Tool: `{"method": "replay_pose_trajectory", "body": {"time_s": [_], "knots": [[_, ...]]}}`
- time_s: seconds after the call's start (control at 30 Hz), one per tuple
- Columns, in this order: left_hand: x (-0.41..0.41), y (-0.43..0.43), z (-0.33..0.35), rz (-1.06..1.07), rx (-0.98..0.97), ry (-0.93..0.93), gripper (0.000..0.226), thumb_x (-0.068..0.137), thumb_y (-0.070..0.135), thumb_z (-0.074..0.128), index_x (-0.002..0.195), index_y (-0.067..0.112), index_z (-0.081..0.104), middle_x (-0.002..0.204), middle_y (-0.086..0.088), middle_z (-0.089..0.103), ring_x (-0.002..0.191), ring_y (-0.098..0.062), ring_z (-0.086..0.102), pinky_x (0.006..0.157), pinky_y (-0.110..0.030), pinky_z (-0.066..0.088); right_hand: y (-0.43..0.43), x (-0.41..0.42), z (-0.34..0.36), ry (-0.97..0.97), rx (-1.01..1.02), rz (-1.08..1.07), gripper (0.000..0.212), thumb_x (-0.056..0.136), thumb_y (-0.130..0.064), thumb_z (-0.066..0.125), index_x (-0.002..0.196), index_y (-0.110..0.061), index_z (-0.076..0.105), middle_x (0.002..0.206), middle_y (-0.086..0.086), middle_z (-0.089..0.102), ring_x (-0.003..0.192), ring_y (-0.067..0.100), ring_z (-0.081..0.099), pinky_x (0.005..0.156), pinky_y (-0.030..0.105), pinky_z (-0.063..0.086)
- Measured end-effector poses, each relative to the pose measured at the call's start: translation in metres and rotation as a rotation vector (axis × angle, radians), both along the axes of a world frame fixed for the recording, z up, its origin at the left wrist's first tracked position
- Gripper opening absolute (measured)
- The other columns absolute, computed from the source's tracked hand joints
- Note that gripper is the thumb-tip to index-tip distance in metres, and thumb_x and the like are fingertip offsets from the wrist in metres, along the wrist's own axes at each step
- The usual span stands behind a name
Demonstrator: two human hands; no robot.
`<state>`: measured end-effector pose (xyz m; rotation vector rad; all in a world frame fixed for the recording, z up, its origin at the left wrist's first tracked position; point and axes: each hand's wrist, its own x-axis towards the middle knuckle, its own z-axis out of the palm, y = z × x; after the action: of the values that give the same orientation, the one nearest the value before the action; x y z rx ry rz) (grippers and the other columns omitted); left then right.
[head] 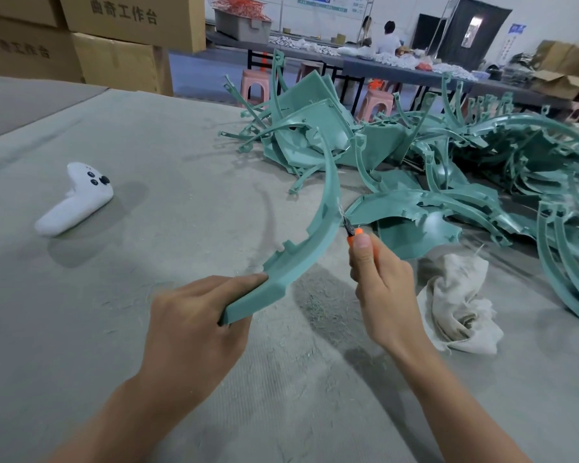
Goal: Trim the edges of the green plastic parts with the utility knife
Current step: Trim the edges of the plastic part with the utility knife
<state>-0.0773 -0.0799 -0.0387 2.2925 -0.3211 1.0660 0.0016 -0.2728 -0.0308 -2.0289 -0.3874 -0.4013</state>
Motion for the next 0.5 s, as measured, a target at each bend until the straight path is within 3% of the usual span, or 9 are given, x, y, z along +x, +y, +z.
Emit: {"method": "replay_pose_trajectory", "body": {"time_s": [0.1,0.2,0.27,0.33,0.43,0.5], "knots": [[0.0,0.001,0.001,-0.039,-0.004,-0.007,0.018,0.068,0.001,0.075,0.085,0.008,0.078,0.074,0.026,0.046,0.066,0.01,0.039,0.063,0.005,0.029,-0.003,0.006,0.001,-0.012,-0.005,-0.034,0.058,0.095,-0.065,0.027,0.069,-0.014,0.04,0.059,0.001,0.039,0.055,0.016,0.035,0.055,0.05,0.037],[0.001,0.002,0.0,-0.047,-0.004,-0.023,0.022,0.065,-0.002,0.075,0.085,0.008,0.078,0.073,0.018,0.062,0.066,0.005,0.047,0.061,0.001,0.036,-0.009,0.014,0.004,0.01,-0.012,-0.101,0.062,0.094,-0.067,0.025,0.07,-0.013,0.043,0.06,-0.001,0.042,0.057,0.016,0.037,0.058,0.05,0.039],[0.001,0.001,-0.001,-0.039,0.009,-0.047,0.026,0.064,-0.005,0.072,0.085,0.008,0.078,0.076,0.006,0.072,0.068,-0.003,0.057,0.057,-0.009,0.044,-0.015,0.019,0.005,0.063,0.029,-0.149,0.062,0.097,-0.066,0.026,0.07,-0.015,0.045,0.063,-0.003,0.044,0.058,0.016,0.038,0.059,0.048,0.036],[0.001,0.0,-0.001,-0.02,0.025,-0.076,0.03,0.066,-0.009,0.064,0.086,0.007,0.078,0.079,0.002,0.074,0.068,-0.007,0.062,0.054,-0.02,0.047,-0.019,0.021,0.005,0.141,0.152,-0.154,0.062,0.098,-0.068,0.029,0.071,-0.015,0.049,0.062,-0.006,0.043,0.055,0.013,0.035,0.057,0.038,0.031],[0.002,0.002,0.0,-0.003,0.067,-0.094,0.036,0.072,-0.002,0.047,0.088,0.007,0.077,0.084,0.0,0.075,0.072,-0.014,0.07,0.055,-0.027,0.052,-0.017,0.017,0.01,0.26,0.374,-0.023,0.065,0.085,-0.077,0.037,0.078,-0.015,0.057,0.057,-0.009,0.038,0.047,0.009,0.031,0.046,0.026,0.026],[0.002,0.004,0.001,-0.002,0.116,-0.103,0.038,0.072,-0.001,0.044,0.09,0.006,0.077,0.087,-0.001,0.075,0.075,-0.017,0.072,0.055,-0.029,0.055,-0.016,0.013,0.014,0.351,0.48,0.149,0.059,0.082,-0.076,0.055,0.08,-0.017,0.06,0.057,-0.006,0.034,0.045,0.011,0.028,0.042,0.024,0.024]]}}
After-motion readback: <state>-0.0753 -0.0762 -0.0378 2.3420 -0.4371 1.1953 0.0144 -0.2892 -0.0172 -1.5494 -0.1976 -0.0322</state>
